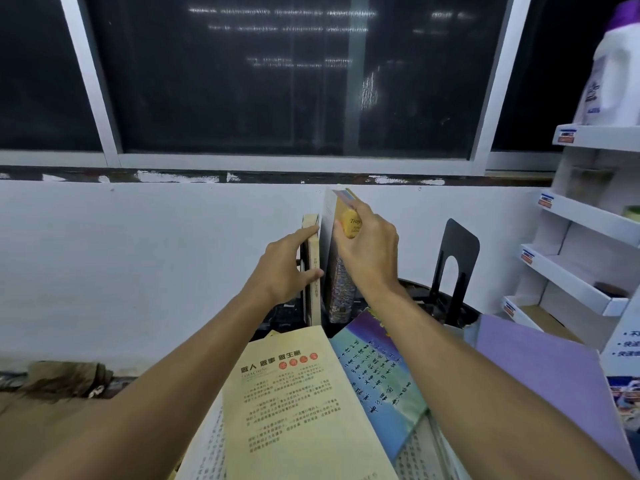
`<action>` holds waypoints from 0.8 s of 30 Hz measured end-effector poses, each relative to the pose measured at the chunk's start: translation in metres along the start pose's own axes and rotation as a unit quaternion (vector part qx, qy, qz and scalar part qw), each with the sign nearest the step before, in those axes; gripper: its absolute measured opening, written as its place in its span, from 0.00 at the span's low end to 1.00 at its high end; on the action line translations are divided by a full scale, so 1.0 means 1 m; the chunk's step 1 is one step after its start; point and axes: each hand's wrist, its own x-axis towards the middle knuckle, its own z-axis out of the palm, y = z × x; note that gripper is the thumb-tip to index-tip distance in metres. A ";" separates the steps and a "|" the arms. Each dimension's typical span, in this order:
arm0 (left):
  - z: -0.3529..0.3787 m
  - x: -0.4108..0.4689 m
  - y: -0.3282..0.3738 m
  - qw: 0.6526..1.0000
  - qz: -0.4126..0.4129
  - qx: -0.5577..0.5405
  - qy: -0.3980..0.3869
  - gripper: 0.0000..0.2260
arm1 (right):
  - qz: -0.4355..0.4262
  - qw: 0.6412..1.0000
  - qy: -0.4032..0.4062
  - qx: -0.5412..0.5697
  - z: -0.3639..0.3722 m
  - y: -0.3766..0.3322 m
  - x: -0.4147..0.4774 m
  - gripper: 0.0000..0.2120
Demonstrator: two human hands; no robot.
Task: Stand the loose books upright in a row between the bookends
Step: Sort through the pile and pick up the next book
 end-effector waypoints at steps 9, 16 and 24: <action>-0.001 -0.004 0.000 1.000 0.015 -0.012 -0.003 0.36 | 0.002 0.999 -0.038 -0.030 0.012 0.017 -0.021 0.24; 0.001 -0.003 0.000 1.000 0.012 -0.022 -0.001 0.35 | 0.024 0.995 -0.093 -0.030 0.016 0.026 -0.019 0.25; 0.001 -0.003 0.004 1.000 0.002 -0.019 -0.006 0.36 | 0.048 0.970 -0.238 -0.012 -0.011 0.020 -0.008 0.29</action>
